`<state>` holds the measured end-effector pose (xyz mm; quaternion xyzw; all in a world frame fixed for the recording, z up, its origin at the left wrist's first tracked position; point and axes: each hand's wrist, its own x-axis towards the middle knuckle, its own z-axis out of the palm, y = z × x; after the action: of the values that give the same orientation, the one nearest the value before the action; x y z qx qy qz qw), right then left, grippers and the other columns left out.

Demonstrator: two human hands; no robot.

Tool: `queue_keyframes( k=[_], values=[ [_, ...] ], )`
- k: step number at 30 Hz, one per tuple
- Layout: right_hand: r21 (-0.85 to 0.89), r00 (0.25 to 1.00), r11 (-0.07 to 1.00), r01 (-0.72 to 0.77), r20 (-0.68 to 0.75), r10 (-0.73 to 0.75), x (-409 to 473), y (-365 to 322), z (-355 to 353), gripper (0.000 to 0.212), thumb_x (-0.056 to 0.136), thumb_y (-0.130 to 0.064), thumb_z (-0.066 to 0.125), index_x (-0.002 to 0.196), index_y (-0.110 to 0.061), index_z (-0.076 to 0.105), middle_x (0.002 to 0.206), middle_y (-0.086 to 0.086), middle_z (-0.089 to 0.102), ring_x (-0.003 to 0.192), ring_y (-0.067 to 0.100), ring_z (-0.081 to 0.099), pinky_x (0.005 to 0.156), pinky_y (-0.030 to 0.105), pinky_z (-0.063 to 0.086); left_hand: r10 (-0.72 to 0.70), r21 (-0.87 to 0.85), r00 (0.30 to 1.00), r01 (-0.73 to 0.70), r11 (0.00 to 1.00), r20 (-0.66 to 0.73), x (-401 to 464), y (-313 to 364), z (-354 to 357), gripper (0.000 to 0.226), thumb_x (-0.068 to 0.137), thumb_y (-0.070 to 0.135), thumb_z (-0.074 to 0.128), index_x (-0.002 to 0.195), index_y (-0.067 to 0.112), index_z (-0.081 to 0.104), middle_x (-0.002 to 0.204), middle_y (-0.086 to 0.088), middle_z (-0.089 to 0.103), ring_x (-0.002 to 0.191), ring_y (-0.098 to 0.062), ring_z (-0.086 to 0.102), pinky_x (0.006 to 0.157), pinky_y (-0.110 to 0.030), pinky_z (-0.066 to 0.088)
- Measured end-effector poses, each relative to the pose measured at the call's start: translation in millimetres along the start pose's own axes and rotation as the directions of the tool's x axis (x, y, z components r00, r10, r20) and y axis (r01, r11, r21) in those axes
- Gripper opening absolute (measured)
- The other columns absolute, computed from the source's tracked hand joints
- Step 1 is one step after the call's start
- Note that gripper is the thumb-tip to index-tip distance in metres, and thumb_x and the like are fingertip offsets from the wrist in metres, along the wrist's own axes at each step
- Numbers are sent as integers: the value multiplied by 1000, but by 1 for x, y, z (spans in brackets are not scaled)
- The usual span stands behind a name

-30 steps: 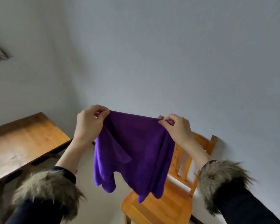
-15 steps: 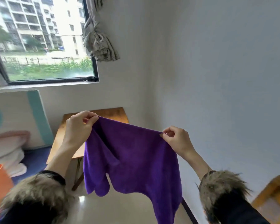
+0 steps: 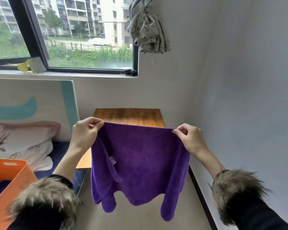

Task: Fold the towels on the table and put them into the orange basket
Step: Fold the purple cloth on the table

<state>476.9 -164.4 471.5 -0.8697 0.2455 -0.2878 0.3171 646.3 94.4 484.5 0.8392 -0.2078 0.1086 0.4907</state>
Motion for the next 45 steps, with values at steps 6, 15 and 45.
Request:
queue_keyframes(
  k=[6,15,45],
  values=[
    [-80,997,996,33,68,-28,83,0,65,7,86,-15,65,82,-10,68,74,-6,54,68,6,50,63,4,35,-92,-60,993,97,993,69,86,-63,21,10,86,15,63,80,19,70,71,1,67,70,-17,60,61,-12,43],
    [-239,991,967,-90,74,111,185,35,143,24,83,-38,66,75,-16,62,76,-1,64,77,20,58,70,31,44,-160,85,966,146,986,201,196,-128,83,10,88,15,61,83,16,69,76,-2,63,75,-16,55,70,-22,37],
    [-401,634,915,33,716,291,353,210,510,55,97,-34,41,147,-23,22,158,1,10,146,20,3,116,46,8,-411,596,696,-31,802,589,299,-404,359,57,61,32,83,106,8,59,119,-17,53,111,-37,52,84,-45,48]
  ],
)
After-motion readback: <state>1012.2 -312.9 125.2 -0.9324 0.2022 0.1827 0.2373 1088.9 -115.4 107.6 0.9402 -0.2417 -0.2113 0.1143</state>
